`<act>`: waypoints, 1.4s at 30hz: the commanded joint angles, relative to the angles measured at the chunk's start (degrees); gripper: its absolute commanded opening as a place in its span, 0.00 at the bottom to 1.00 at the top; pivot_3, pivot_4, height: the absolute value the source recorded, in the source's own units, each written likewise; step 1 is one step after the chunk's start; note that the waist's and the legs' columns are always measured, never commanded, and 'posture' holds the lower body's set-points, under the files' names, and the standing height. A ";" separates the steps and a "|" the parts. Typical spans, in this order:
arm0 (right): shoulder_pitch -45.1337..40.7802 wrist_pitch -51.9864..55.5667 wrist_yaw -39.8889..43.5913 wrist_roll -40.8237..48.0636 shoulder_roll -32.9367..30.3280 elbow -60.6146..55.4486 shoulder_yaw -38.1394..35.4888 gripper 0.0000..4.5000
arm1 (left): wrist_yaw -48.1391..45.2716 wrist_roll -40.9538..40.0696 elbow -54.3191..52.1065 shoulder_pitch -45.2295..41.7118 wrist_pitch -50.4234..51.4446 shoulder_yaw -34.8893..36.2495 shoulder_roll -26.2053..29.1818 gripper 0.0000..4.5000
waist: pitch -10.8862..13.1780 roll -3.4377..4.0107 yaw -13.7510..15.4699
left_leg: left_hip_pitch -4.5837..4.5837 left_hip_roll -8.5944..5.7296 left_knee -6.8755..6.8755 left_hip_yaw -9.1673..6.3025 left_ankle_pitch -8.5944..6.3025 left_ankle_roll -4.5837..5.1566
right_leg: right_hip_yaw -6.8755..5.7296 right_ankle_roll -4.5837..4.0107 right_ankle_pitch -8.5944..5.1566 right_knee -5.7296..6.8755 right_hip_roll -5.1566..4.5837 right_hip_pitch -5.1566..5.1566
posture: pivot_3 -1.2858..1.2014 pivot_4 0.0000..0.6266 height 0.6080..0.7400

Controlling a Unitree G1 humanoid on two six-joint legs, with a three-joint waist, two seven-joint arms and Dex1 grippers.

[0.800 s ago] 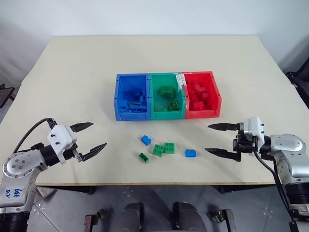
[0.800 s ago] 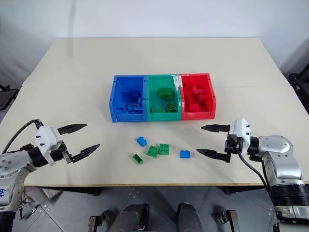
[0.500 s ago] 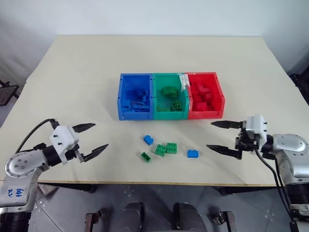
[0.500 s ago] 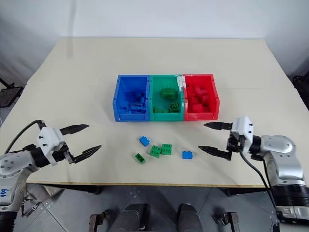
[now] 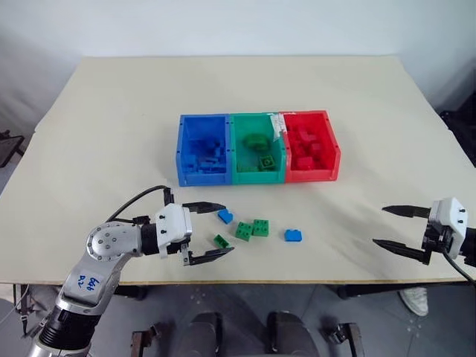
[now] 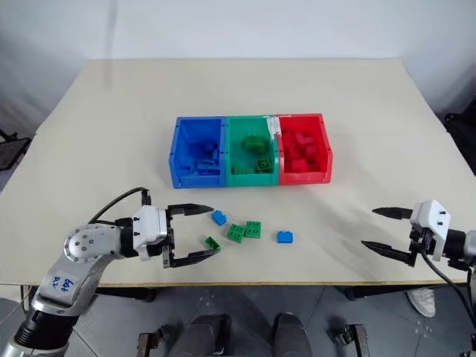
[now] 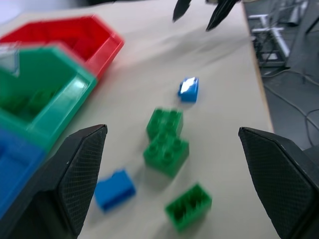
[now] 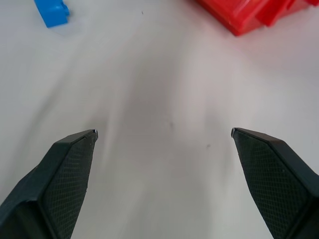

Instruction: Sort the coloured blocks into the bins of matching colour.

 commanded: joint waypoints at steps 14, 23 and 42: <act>-9.94 10.22 1.34 -6.25 10.03 -8.72 18.78 0.87 | -2.38 -7.94 -5.91 13.67 1.98 14.74 5.84 1.00 | 0.04 0.06 1.28 | -0.10 -0.18 0.19 -0.28 -0.06 0.04 | -0.08 0.01 0.01 -0.02 -0.21 0.03 | 0.52 0.24 1.00; -9.12 9.00 2.82 -5.84 12.53 -8.24 19.59 0.19 | -1.45 -6.99 -5.80 16.23 1.55 15.97 5.40 1.00 | 0.04 0.06 1.26 | -0.09 -0.16 0.15 -0.29 -0.07 0.04 | -0.12 0.01 0.01 -0.03 -0.18 0.05 | 0.52 0.24 1.00; -10.95 11.51 1.43 -6.22 10.12 -8.82 18.24 0.39 | -0.28 -5.37 -6.37 17.37 0.08 14.05 4.56 1.00 | 0.03 0.05 0.55 | -0.07 -0.16 0.12 -0.28 -0.07 0.03 | -0.10 0.01 0.01 -0.03 -0.18 0.05 | 0.52 0.24 1.00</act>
